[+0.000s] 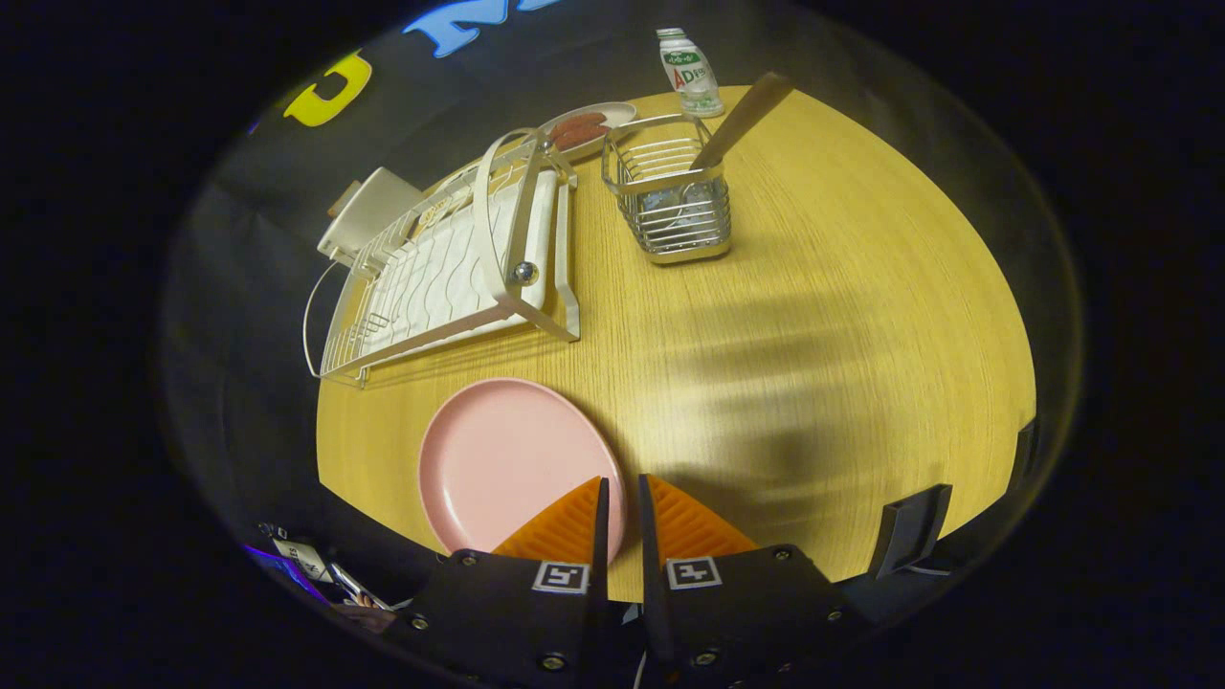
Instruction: Take the plate from the dish rack, then take the spoon from the basket and place it into the plate.
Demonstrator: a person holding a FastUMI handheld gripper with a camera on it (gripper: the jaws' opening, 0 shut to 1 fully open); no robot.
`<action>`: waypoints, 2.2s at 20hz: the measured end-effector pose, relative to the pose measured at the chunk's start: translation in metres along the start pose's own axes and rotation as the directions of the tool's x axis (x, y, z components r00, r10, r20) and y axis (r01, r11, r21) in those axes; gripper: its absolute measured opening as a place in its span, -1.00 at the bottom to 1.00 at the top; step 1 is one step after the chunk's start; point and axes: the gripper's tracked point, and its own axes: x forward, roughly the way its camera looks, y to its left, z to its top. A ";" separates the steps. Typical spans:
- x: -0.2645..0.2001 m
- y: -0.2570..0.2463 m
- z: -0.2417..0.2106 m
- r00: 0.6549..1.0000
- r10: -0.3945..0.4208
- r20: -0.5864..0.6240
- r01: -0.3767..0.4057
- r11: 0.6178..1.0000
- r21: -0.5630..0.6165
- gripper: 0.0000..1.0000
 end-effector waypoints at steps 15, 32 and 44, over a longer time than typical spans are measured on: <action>-0.066 -0.041 0.089 0.857 -0.030 0.514 0.113 0.985 -0.130 -0.42; -0.043 -0.066 0.195 0.674 0.017 0.739 0.126 0.982 -0.138 -0.43; -0.036 -0.058 0.219 0.564 0.060 0.824 0.218 0.951 -0.218 -0.42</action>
